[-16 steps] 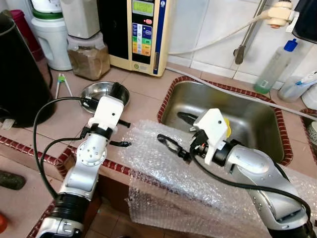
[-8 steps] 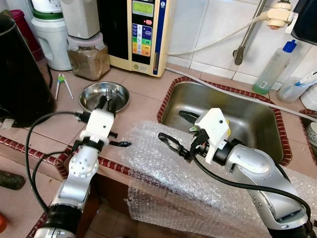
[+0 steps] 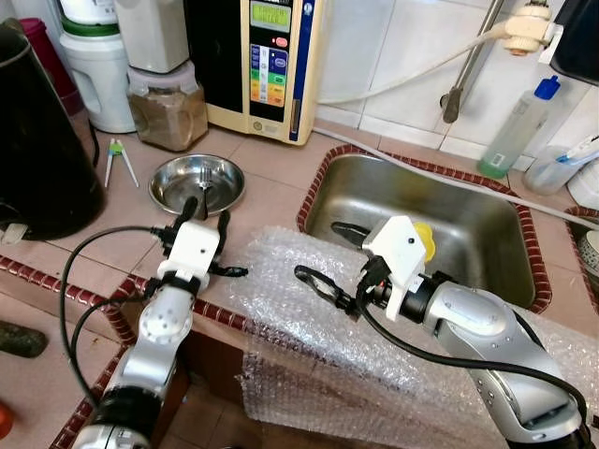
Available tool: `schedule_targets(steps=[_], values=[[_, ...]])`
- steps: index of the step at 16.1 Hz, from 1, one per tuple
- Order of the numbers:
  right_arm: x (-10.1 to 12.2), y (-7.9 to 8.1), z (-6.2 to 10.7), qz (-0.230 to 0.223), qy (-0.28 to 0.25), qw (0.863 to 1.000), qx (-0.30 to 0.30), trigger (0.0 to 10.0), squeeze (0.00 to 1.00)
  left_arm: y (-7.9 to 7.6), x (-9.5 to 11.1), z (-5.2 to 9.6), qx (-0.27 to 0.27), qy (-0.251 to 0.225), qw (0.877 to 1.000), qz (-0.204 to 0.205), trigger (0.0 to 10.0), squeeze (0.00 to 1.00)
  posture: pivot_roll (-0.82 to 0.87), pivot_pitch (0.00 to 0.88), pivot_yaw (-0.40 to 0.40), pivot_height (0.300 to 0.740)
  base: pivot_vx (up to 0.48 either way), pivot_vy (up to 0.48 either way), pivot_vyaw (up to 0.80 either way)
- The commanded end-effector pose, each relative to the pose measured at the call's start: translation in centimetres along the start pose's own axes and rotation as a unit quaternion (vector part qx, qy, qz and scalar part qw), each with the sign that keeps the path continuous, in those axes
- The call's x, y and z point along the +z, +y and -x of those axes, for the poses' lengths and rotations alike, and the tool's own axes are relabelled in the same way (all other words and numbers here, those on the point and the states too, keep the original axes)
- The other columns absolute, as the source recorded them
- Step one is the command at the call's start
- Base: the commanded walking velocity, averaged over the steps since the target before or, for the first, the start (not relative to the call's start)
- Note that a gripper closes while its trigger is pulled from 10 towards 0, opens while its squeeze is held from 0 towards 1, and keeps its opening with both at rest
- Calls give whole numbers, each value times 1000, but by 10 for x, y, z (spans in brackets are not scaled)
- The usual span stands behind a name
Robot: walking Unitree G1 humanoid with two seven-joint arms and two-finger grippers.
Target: Kitchen organization
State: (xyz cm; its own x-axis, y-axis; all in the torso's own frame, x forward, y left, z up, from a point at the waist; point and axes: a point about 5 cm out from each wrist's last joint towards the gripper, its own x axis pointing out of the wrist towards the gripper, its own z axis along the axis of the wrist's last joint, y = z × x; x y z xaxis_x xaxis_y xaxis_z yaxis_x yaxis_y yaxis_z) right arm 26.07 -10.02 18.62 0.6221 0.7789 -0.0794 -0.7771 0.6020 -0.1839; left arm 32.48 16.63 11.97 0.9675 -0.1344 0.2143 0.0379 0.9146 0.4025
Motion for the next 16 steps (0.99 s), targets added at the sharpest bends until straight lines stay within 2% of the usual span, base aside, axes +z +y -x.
schedule_targets(steps=[1,7,12,13,14,15,16], values=[[2,1,3,5,1,1000,5,10000,0,0,2,-5,9,1,1000,4,10000,1000,-26,60,-81,740,0,0,0],[1,4,4,4,3,1000,7,10000,0,5,-4,-20,42,33,998,15,10000,1000,-35,65,-81,740,0,0,0],[2,2,4,5,4,1000,4,10000,0,-5,-11,-25,8,62,998,22,10000,1000,-38,68,-79,740,0,0,0],[2,3,4,5,4,1000,4,10000,0,-10,-14,-25,-11,79,997,22,10000,294,-37,68,-78,740,0,0,0],[2,3,4,6,4,1000,4,10000,0,-12,-16,-25,-18,91,995,30,10000,0,-38,68,-76,740,0,0,0],[2,3,4,6,4,1000,4,10000,0,-13,-16,-26,-24,91,995,35,7529,0,-38,68,-77,740,0,0,0],[2,3,4,7,4,1000,3,10000,0,-14,-16,-26,-30,90,995,39,2392,0,-38,67,-77,740,0,0,0]])
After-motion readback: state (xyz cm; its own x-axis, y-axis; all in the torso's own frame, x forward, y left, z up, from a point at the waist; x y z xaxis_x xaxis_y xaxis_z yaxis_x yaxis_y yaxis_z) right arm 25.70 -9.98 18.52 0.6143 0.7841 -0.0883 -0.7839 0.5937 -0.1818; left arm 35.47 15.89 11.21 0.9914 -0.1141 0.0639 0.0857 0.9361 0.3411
